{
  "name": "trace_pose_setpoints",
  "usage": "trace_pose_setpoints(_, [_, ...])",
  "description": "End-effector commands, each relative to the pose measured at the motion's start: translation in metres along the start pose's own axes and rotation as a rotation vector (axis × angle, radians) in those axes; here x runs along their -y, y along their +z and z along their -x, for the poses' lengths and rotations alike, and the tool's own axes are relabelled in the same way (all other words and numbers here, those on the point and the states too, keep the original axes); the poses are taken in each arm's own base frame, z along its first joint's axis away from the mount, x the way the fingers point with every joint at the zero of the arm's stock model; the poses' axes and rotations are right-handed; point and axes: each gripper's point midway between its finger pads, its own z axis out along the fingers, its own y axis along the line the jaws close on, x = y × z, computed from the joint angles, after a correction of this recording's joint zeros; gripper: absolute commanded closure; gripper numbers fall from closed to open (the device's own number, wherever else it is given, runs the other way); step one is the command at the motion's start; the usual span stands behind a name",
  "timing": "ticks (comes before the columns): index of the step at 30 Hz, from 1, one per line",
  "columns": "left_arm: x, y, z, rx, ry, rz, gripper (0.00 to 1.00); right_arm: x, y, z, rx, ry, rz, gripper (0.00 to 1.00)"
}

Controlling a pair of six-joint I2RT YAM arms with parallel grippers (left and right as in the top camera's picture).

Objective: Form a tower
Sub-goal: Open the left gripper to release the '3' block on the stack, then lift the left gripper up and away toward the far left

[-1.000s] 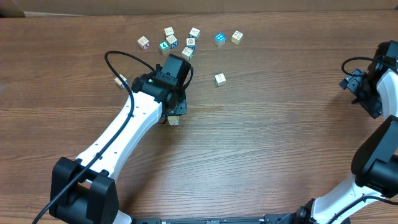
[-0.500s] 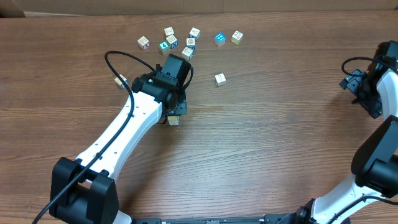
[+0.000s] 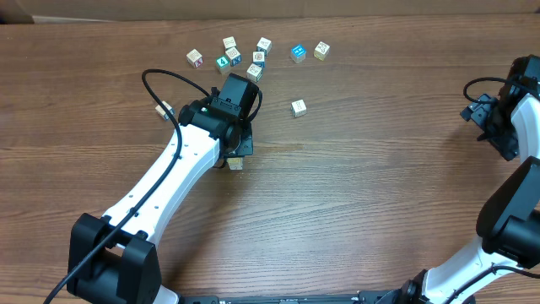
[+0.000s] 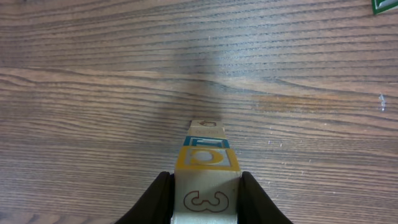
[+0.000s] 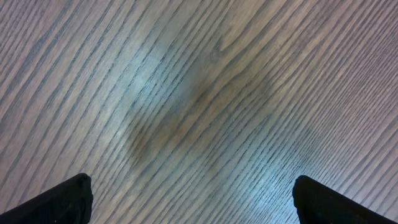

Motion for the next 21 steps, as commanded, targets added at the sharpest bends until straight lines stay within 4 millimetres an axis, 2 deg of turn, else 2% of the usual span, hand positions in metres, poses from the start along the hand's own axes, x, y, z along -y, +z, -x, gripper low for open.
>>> trace_pose_setpoints(1, [-0.003,0.005,-0.005,-0.022,0.020,0.017,0.70,0.000,-0.014,0.012,0.046,0.010,0.016,0.00])
trace_pose_setpoints(5, [-0.002,0.005,-0.005,-0.021,0.020,0.017,0.48,0.000,-0.014,0.012,0.046,0.010,0.016,0.00])
trace_pose_setpoints(8, [-0.002,0.005,-0.005,-0.020,0.020,0.017,0.25,0.000,-0.014,0.012,0.046,0.010,0.016,0.00])
trace_pose_setpoints(13, [0.000,0.005,0.000,-0.002,0.016,0.008,0.14,0.000,-0.014,0.012,0.046,0.010,0.016,0.00])
trace_pose_setpoints(14, [0.001,0.004,0.004,0.012,0.012,0.002,0.09,0.000,-0.014,0.012,0.046,0.010,0.016,0.00])
trace_pose_setpoints(19, [-0.003,-0.006,0.024,0.061,0.001,-0.011,0.00,0.000,-0.014,0.012,0.046,0.010,0.016,0.00])
trace_pose_setpoints(21, [-0.007,-0.014,0.034,0.080,-0.011,-0.014,0.00,0.000,-0.014,0.012,0.046,0.010,0.016,0.00])
